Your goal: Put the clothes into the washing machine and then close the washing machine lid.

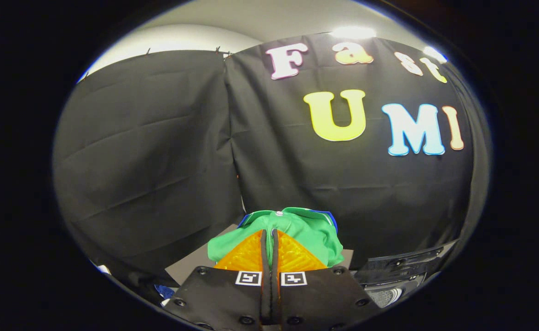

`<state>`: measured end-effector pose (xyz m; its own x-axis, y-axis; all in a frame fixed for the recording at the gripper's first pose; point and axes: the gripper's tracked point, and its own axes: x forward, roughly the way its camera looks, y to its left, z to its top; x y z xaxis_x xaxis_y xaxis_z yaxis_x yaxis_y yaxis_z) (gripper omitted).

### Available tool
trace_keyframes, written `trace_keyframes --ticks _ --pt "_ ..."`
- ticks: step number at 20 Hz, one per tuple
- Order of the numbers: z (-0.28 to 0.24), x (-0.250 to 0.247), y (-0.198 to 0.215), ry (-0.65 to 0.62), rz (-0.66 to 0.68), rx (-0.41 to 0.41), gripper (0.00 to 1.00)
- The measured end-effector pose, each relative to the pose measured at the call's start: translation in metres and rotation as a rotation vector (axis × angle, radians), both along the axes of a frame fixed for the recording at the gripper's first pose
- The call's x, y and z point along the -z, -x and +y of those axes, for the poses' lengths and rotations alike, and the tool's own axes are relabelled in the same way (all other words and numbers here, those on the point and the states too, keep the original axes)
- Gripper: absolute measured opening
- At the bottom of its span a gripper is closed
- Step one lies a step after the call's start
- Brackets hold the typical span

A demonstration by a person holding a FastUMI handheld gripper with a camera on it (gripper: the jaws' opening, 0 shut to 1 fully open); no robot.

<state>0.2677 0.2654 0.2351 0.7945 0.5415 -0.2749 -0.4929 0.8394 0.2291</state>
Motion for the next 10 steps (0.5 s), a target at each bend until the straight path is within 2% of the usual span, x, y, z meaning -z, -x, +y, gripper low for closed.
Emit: trace_keyframes --ticks 10 --pt "-0.155 -0.003 0.000 0.022 -0.028 0.185 0.01"
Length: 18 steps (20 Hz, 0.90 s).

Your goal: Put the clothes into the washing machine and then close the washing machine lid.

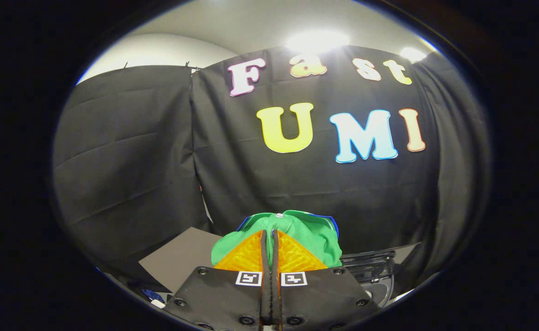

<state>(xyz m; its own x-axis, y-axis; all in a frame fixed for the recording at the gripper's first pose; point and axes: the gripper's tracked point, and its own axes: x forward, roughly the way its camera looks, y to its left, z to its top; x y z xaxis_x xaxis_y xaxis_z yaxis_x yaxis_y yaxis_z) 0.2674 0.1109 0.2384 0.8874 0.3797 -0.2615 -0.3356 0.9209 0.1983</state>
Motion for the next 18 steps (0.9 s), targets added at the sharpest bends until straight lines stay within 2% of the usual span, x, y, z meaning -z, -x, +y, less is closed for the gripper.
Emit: trace_keyframes --ticks 10,13,18 --pt "-0.094 0.035 0.006 -0.028 0.040 0.103 0.01" --pt "-0.108 0.059 0.006 -0.064 0.081 0.126 0.01" --pt "-0.128 0.097 0.008 -0.045 0.125 0.168 0.01"
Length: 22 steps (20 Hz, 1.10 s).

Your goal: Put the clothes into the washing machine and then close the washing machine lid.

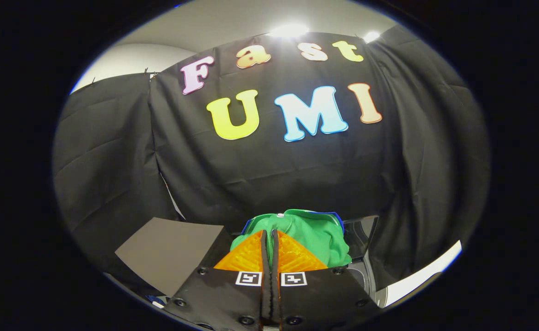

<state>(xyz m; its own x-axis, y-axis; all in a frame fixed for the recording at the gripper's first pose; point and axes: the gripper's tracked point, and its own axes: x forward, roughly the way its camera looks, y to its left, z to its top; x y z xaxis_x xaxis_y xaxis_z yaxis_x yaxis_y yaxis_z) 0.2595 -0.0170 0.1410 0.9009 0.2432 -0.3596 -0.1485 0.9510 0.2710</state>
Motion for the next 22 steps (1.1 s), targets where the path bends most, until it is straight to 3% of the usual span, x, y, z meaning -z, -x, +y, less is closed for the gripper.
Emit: trace_keyframes --ticks 11,22 --pt "-0.004 0.087 0.003 -0.014 0.123 0.010 0.01" --pt "-0.006 0.162 0.007 -0.020 0.154 0.036 0.01"
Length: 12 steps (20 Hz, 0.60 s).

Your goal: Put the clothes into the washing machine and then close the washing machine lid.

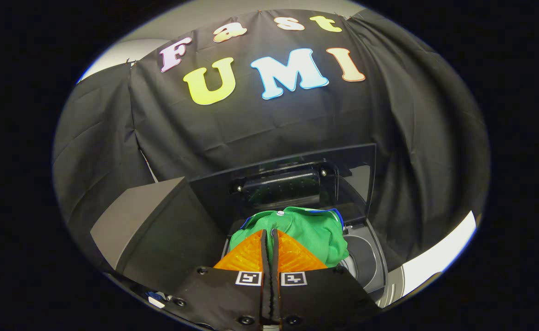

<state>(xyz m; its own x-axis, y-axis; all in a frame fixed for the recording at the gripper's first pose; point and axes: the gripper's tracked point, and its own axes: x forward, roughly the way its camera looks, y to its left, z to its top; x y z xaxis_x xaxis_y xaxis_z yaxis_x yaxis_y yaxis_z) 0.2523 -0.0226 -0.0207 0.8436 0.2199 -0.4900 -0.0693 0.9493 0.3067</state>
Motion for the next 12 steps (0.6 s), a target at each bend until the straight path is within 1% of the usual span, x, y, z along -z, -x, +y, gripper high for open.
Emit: trace_keyframes --ticks 6,12 --pt "-0.001 0.035 0.002 0.022 0.006 0.013 0.01" --pt "0.005 0.070 0.001 0.056 0.062 0.002 0.01"
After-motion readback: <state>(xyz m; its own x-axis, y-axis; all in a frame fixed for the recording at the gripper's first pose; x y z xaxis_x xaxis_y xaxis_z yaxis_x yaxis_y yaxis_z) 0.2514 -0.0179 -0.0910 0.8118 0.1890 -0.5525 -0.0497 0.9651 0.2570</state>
